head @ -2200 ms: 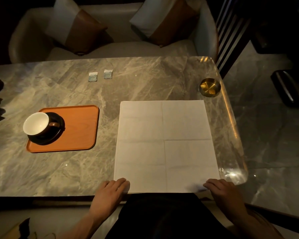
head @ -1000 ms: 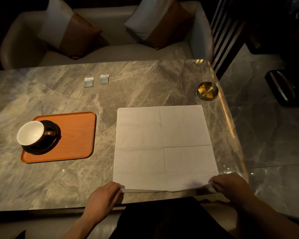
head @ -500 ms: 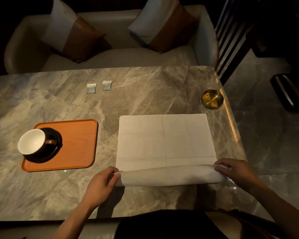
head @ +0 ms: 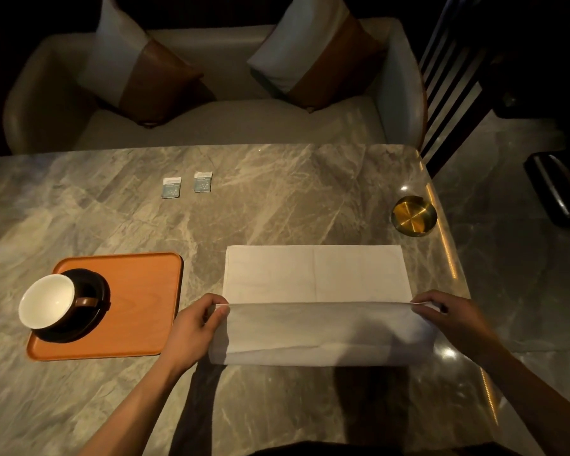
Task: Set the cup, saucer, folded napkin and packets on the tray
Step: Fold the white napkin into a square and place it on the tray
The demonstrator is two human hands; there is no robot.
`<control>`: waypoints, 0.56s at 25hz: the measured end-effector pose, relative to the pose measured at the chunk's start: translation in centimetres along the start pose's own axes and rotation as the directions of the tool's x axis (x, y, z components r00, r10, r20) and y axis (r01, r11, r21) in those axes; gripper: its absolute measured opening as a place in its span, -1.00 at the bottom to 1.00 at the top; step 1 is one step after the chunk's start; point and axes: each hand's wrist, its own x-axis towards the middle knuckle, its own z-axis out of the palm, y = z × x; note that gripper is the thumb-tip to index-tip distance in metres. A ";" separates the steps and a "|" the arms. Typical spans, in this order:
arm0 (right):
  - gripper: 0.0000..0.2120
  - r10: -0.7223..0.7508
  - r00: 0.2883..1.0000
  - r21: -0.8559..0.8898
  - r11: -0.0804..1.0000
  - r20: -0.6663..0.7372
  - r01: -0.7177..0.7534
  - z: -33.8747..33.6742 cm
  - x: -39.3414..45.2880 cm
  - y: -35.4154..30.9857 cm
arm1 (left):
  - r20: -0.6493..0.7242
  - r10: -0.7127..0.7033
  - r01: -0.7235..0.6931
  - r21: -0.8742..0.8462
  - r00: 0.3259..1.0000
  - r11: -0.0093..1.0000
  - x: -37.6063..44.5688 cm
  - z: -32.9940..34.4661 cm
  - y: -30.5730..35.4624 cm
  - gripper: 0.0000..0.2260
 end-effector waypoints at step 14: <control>-0.92 -0.105 0.994 -0.096 0.990 0.001 0.105 -0.7 8.4 -2.1 | -0.019 -0.049 0.049 -0.041 0.999 0.998 9.3 0.5 1.5 -0.89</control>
